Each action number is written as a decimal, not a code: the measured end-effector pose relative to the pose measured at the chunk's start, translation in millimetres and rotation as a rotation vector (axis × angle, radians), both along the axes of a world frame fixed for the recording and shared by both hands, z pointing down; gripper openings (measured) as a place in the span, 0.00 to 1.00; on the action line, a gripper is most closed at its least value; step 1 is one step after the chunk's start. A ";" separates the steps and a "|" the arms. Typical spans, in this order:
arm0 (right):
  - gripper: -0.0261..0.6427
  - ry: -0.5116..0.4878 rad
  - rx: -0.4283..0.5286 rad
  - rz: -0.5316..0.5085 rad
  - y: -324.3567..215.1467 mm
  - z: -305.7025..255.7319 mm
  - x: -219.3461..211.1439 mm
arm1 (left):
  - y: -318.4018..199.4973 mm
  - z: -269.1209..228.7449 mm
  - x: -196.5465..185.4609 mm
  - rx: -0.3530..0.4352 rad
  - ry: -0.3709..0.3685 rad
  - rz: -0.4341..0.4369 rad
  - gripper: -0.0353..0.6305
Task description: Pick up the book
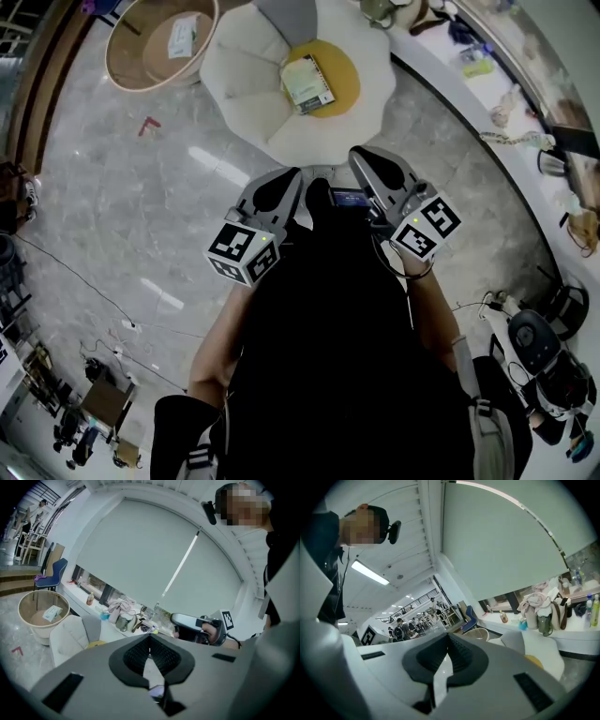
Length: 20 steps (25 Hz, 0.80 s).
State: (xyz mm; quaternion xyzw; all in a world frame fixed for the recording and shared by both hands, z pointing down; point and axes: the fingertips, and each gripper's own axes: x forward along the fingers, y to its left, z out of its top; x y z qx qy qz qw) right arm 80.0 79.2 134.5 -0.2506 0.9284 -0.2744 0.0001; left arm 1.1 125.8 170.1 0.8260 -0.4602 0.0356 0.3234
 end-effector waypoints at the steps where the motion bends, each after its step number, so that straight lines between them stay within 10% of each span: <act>1: 0.06 -0.021 -0.001 -0.014 -0.6 -1.6 0.1 | -1.5 2.6 1.7 -0.008 -0.012 -0.003 0.08; 20: 0.06 0.039 -0.191 -0.040 -26.0 74.7 -31.2 | -37.4 62.4 -11.1 -0.114 0.015 0.010 0.08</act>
